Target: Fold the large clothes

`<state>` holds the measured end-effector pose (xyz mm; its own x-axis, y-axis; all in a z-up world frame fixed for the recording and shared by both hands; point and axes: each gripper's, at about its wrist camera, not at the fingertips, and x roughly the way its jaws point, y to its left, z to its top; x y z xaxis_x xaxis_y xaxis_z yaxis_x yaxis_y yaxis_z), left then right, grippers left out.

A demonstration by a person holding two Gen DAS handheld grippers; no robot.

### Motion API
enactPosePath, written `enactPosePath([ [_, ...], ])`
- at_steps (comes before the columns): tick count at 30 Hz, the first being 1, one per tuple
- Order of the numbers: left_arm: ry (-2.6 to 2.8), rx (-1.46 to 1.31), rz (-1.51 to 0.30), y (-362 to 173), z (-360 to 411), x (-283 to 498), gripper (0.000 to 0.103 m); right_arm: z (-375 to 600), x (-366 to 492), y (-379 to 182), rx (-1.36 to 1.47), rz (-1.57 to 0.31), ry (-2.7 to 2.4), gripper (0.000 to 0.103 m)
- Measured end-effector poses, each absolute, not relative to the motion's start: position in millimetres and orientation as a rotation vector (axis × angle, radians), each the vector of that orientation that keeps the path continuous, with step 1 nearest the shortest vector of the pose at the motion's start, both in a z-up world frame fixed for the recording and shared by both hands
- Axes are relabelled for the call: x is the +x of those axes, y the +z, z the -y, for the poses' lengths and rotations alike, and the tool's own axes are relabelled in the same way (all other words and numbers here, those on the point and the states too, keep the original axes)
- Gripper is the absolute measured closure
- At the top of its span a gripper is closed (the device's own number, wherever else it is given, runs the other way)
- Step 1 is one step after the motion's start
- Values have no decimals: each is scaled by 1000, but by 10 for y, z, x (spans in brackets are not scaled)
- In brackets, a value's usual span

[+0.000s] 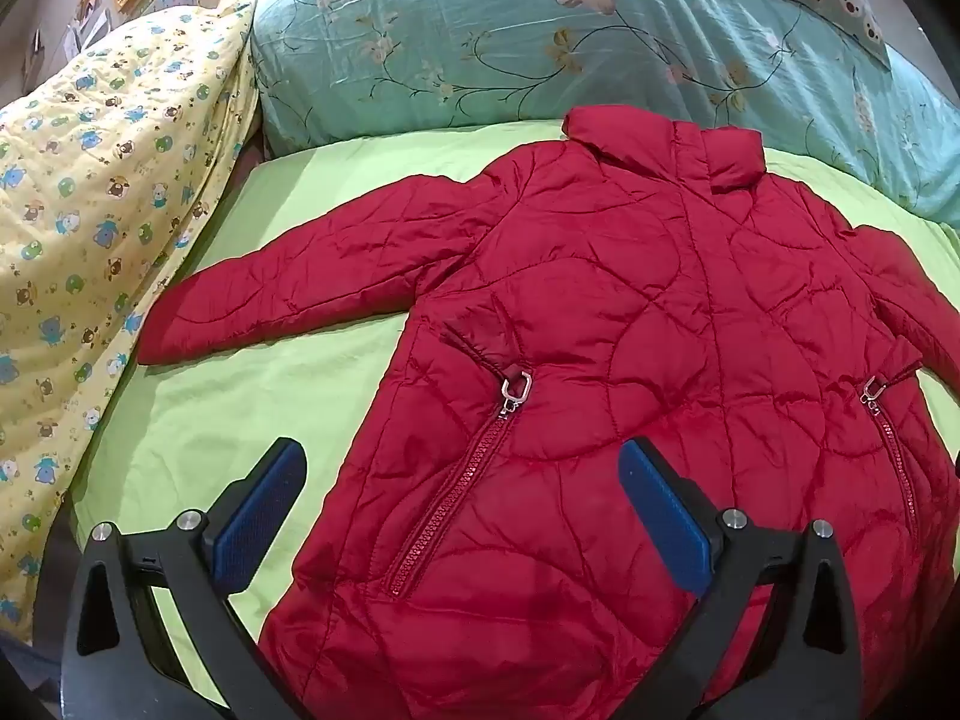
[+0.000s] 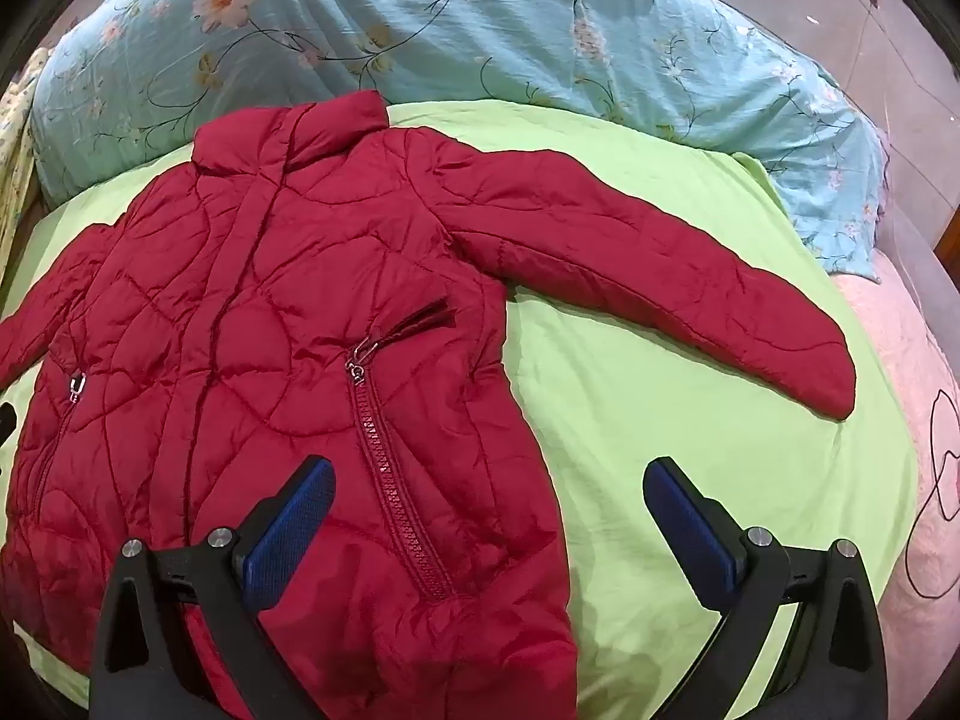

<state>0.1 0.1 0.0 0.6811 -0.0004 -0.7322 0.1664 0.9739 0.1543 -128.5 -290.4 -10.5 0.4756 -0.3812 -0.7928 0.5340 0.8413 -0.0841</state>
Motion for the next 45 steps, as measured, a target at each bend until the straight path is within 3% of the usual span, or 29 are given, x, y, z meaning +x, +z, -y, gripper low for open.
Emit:
enactPosePath([
  [27,-117,214,-840,-16,93,55,0,3067,-1374,-82,213,-887,-575,0],
  [45,-138,205,-902,-160,118,311,0,4557,-1911,-319,762,-675,-590,1],
])
